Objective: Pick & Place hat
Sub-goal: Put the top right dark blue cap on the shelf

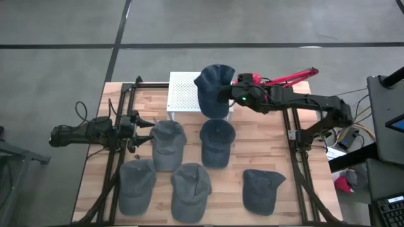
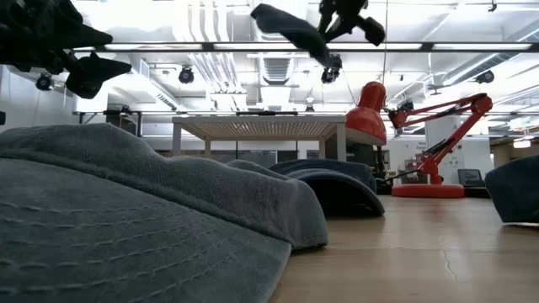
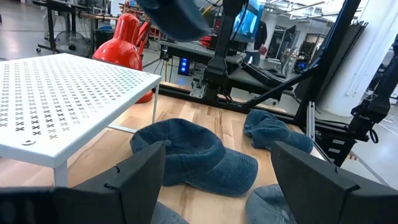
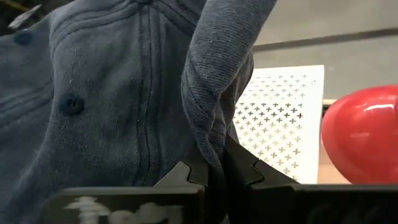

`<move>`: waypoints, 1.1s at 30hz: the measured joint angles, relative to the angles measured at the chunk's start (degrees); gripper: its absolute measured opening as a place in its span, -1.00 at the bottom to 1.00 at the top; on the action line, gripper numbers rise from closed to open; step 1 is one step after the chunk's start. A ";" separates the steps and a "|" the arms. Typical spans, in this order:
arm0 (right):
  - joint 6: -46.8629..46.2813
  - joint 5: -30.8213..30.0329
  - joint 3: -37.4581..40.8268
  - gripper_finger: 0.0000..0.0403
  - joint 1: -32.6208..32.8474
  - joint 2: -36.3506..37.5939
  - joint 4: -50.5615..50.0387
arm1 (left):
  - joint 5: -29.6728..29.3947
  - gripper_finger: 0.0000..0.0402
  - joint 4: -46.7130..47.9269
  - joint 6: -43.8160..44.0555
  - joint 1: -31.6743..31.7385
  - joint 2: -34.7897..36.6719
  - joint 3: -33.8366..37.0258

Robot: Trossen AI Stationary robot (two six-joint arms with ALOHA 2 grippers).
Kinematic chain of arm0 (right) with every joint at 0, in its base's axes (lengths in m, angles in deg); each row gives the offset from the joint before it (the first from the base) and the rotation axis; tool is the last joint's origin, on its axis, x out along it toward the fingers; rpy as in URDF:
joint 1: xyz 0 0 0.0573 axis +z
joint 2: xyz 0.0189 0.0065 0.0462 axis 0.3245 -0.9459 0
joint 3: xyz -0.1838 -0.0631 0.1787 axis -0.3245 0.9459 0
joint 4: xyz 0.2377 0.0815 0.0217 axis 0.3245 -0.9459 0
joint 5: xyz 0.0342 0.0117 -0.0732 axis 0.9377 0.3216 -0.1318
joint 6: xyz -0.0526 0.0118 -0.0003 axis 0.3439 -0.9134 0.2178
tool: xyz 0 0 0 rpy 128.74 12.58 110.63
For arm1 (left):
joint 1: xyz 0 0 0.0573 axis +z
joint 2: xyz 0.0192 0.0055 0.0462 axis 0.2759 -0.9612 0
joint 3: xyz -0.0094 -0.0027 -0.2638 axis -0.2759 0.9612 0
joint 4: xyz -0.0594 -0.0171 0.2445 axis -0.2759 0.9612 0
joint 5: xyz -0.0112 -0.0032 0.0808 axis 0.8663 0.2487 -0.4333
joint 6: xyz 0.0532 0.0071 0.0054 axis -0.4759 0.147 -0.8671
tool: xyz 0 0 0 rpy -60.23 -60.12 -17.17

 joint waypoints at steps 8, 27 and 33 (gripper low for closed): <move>-2.71 1.09 -1.97 -0.94 -6.03 -4.81 -2.03 | 0.00 0.47 0.02 0.00 0.00 0.00 0.00; -4.10 5.66 -1.88 -0.94 -13.29 -9.80 -7.26 | -0.02 0.47 -0.02 0.00 0.00 0.00 -0.02; -4.50 5.61 -1.86 -0.94 -14.75 -10.22 -7.63 | 0.00 0.47 0.02 0.00 0.00 -0.02 -0.01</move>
